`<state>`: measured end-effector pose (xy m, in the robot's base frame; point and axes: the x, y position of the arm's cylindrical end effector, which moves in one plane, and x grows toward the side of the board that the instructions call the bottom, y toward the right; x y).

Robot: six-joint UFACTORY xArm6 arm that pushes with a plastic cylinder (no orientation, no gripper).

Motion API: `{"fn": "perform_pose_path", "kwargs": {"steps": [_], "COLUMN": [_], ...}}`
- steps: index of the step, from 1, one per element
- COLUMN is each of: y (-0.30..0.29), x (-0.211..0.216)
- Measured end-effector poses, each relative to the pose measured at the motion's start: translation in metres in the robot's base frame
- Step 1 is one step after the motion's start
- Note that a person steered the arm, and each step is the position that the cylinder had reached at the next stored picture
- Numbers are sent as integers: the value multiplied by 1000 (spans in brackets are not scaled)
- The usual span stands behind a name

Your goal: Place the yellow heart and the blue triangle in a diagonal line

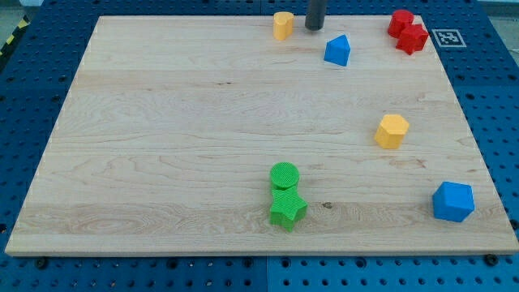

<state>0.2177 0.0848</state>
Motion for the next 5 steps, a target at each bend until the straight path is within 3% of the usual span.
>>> {"fn": "perform_pose_path", "kwargs": {"steps": [2, 5], "y": [-41, -27], "x": [0, 28]}}
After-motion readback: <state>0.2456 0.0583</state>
